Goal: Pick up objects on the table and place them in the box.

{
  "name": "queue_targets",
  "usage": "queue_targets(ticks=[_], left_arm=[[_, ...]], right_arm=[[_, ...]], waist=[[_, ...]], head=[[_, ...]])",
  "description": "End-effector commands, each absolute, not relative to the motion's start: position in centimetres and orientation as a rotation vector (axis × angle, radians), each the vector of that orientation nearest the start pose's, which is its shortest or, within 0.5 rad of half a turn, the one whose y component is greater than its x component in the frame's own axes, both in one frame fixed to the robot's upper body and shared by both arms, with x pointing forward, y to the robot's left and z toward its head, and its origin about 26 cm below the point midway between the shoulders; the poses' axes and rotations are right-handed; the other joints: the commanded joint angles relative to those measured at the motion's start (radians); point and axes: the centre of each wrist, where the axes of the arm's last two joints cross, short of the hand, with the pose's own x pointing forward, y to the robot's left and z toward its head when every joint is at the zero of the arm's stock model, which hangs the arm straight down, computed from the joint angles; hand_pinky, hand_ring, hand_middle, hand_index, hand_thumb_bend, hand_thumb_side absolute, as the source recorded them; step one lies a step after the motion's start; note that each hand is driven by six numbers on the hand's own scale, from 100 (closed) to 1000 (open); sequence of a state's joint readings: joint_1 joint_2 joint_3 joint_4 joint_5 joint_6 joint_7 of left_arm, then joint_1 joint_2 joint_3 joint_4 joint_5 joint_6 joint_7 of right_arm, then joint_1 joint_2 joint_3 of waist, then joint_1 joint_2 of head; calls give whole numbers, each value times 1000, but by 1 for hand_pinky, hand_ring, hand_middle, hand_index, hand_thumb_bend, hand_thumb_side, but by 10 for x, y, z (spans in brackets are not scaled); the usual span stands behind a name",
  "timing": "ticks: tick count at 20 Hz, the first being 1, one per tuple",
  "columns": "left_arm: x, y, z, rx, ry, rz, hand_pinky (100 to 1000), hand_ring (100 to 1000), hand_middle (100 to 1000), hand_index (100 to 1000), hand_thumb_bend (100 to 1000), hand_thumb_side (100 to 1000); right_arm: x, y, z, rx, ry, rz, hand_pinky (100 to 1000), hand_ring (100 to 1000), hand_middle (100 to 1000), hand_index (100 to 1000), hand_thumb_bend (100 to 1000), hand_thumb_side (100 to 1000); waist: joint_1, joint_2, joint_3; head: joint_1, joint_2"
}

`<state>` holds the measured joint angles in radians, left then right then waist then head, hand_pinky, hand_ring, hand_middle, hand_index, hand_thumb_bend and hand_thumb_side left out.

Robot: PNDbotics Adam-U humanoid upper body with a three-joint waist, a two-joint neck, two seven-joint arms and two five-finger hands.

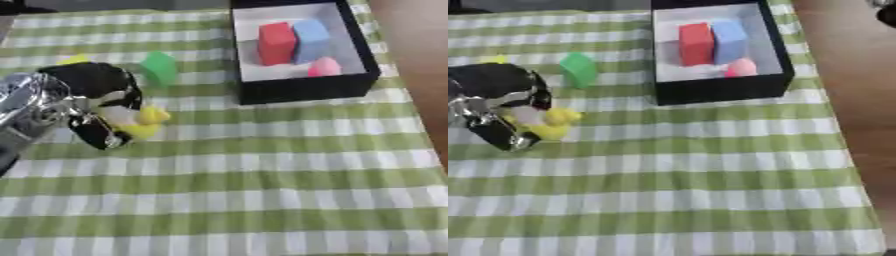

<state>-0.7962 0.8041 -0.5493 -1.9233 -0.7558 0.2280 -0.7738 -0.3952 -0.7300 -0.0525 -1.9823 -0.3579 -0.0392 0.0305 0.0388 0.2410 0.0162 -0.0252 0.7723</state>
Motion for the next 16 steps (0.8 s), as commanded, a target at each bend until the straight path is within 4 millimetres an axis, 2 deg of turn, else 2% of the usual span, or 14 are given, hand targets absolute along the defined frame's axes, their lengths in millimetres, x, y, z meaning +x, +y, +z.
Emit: queue_targets(ticks=[1,4,7,10,16], left_arm=[[296,181,321,1066,-1451,-1950,626,565,516,503,263,100],[288,157,344,1074,-1593,-1960,631,565,515,502,258,100],[284,128,360,1062,-1688,-1966,630,562,513,501,253,100],[296,104,367,1079,-1739,-1943,626,559,512,500,256,100],[333,68,368,1162,-1879,-1804,614,546,503,491,244,100]], right_arm=[[292,-318,291,-133,-2372,595,918,735,601,791,100,231],[292,-317,296,-132,-2375,596,918,734,600,790,100,226],[293,-314,301,-122,-2375,595,918,731,598,788,100,225],[293,-312,306,-115,-2379,595,918,731,598,787,100,221],[294,-305,315,-88,-2407,581,917,731,598,783,100,204]], waist=[[4,-22,4],[7,-29,8],[7,-33,8],[8,-33,7],[4,-30,-6]], head=[[2,-2],[-1,-2],[-3,-2],[-4,-2],[7,-2]])
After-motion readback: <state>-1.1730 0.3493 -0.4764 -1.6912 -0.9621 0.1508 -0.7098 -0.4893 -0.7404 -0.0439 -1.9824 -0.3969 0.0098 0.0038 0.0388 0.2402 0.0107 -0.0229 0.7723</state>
